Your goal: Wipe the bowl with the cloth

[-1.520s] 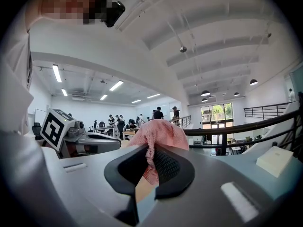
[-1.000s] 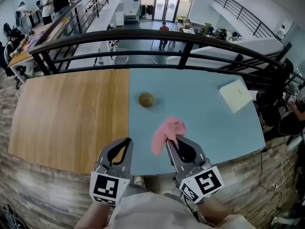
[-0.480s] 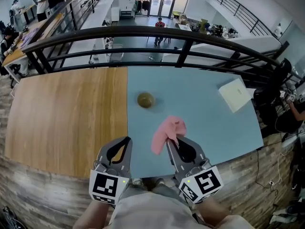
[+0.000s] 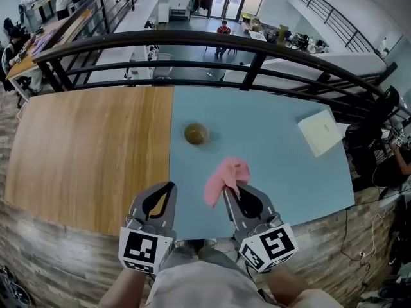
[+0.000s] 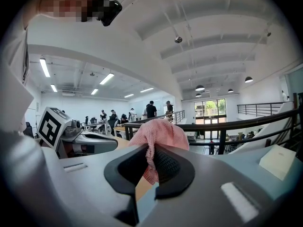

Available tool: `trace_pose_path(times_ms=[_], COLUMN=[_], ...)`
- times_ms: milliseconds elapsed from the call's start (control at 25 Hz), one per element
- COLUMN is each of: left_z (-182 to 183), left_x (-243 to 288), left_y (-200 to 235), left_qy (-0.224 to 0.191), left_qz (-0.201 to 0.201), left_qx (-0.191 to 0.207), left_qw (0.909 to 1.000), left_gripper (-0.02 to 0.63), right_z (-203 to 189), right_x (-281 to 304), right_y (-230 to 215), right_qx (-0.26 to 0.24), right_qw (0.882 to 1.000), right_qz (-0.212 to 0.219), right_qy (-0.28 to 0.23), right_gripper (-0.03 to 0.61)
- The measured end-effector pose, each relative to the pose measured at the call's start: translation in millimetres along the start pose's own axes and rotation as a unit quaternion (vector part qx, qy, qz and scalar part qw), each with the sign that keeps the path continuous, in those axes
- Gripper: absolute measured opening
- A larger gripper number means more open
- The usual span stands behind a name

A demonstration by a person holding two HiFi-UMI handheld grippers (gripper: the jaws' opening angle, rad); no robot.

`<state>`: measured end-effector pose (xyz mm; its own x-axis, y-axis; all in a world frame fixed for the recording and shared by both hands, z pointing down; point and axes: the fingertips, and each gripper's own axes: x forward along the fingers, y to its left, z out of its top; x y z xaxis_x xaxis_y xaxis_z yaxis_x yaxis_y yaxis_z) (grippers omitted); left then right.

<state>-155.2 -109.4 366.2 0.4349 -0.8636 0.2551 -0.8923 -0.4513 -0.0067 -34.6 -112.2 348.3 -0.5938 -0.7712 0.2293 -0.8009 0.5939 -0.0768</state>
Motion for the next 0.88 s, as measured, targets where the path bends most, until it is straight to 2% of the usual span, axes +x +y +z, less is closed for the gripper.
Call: trace_pose_path(times_ms=[280,760,880], left_z=[-1,-12,-19], left_x=[27,115,145], left_y=[-1,18,32], left_qy=[0.013,0.030,0.029], left_qz=[0.020,0.028,0.028], left_qx=[0.007,-0.018,-0.040], left_qw=[0.9997,0.9990,0.9984], left_gripper=[0.004,0.038,0.043], right_z=[-6,-16,-25], right_x=[16,69,88], right_y=[-28,-89,-103], right_qx=[0.000,-0.001,-0.003], right_qw=[1.000,1.000,1.000], right_qz=[0.010,0.010,0.007], right_qy=[-0.001,0.000,0.003], right_gripper=[0.029,0.029,0.029])
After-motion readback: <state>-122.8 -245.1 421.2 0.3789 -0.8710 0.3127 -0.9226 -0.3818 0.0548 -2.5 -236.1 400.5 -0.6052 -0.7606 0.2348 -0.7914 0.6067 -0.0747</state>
